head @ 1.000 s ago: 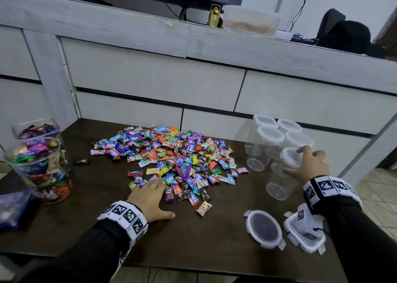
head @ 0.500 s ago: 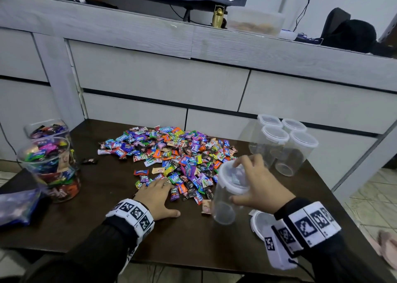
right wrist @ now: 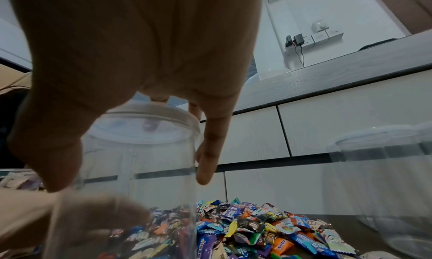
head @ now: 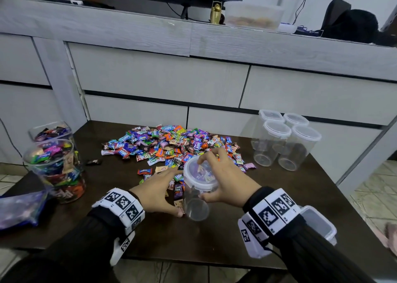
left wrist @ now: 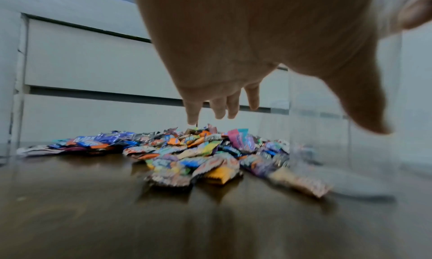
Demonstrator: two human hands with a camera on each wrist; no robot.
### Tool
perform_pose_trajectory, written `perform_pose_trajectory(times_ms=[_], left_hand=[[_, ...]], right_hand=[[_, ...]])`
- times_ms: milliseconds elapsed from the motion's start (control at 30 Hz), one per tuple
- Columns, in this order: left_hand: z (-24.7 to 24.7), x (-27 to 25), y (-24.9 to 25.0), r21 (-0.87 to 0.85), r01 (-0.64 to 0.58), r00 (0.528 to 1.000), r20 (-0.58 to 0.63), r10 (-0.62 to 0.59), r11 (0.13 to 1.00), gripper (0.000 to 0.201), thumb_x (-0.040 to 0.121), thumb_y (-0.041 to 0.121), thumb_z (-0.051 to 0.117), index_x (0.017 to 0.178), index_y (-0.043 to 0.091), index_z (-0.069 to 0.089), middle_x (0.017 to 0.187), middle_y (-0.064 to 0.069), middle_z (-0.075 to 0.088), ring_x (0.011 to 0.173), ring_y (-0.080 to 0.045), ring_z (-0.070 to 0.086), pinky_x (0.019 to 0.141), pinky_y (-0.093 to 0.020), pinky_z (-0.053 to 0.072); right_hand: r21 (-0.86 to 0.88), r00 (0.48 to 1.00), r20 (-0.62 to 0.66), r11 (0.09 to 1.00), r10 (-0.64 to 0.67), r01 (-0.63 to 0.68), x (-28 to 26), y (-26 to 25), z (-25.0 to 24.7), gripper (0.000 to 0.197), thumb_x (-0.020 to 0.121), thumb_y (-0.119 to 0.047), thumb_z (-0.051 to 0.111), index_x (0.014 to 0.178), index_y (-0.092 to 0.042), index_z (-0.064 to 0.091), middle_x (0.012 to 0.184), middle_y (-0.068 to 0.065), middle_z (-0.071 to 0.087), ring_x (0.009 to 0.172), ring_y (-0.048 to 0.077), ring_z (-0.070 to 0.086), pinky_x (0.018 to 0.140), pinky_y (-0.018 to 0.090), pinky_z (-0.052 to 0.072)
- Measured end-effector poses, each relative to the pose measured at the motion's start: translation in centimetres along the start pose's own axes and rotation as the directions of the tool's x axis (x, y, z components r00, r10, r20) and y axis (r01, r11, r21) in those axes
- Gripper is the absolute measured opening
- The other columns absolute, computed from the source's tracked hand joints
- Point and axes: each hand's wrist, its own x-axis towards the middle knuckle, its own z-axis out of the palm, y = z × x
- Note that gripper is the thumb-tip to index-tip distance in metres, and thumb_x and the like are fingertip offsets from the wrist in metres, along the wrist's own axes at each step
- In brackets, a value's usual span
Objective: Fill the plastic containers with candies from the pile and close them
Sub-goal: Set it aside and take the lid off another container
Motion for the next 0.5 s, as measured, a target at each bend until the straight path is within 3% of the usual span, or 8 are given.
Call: perform_pose_trajectory(times_ms=[133, 200, 333, 400, 500], left_hand=[[-1.0, -0.4, 2.8, -0.332, -0.174, 0.978, -0.169, 0.123, 0.927, 0.126, 0.048, 0.048, 0.094, 0.149, 0.033, 0.021, 0.147, 0.017, 0.039, 0.135, 0.000, 0.037, 0.113, -0.024, 0.030], [-1.4, -0.1, 4.1, -0.448, -0.200, 0.974, -0.184, 0.129, 0.871, 0.122, 0.045, 0.044, 0.094, 0.145, 0.035, 0.024, 0.139, 0.017, 0.046, 0.127, 0.007, 0.045, 0.108, -0.018, 0.035], [-1.9, 0.7, 4.8, -0.597, -0.206, 0.979, -0.124, 0.165, 0.775, 0.106, 0.059, 0.001, 0.091, 0.136, 0.030, 0.024, 0.129, 0.013, 0.050, 0.112, 0.018, 0.051, 0.091, -0.003, 0.039], [-1.8, 0.9, 4.7, -0.642, -0.202, 0.979, -0.115, 0.168, 0.739, 0.103, 0.061, -0.010, 0.085, 0.137, 0.026, 0.025, 0.130, 0.009, 0.051, 0.115, 0.012, 0.053, 0.093, -0.007, 0.041], [-1.0, 1.2, 4.6, -0.653, -0.222, 0.975, -0.145, 0.167, 0.724, 0.095, 0.061, -0.014, 0.084, 0.133, 0.026, 0.036, 0.131, 0.005, 0.054, 0.122, -0.001, 0.053, 0.099, -0.013, 0.041]], right_hand=[[-0.017, 1.000, 0.020, 1.000, -0.017, 0.017, 0.1, 0.2, -0.4, 0.078, 0.061, -0.043, 0.083, 0.124, -0.027, 0.040, 0.123, 0.002, 0.030, 0.114, 0.022, 0.045, 0.098, 0.037, 0.044], [0.005, 0.999, 0.022, 0.999, -0.036, 0.035, 0.3, 0.4, -0.7, 0.083, 0.062, -0.048, 0.083, 0.128, -0.025, 0.039, 0.123, 0.002, 0.033, 0.115, 0.020, 0.044, 0.100, 0.037, 0.042], [0.171, 0.998, 0.061, 0.985, -0.035, 0.024, 0.6, 1.0, -1.3, 0.093, 0.064, -0.042, 0.084, 0.138, -0.024, 0.032, 0.127, 0.001, 0.034, 0.121, 0.011, 0.036, 0.104, 0.023, 0.034], [0.275, 0.997, 0.070, 0.960, 0.028, -0.046, 1.0, 1.3, -1.3, 0.080, 0.072, -0.040, 0.079, 0.136, -0.021, 0.036, 0.126, 0.000, 0.038, 0.120, 0.008, 0.038, 0.102, 0.021, 0.033], [0.440, 0.985, 0.027, 0.883, 0.170, -0.164, 2.0, 1.5, -1.3, 0.029, 0.093, -0.039, 0.055, 0.112, -0.018, 0.051, 0.105, -0.003, 0.054, 0.095, 0.009, 0.052, 0.086, 0.025, 0.039]])
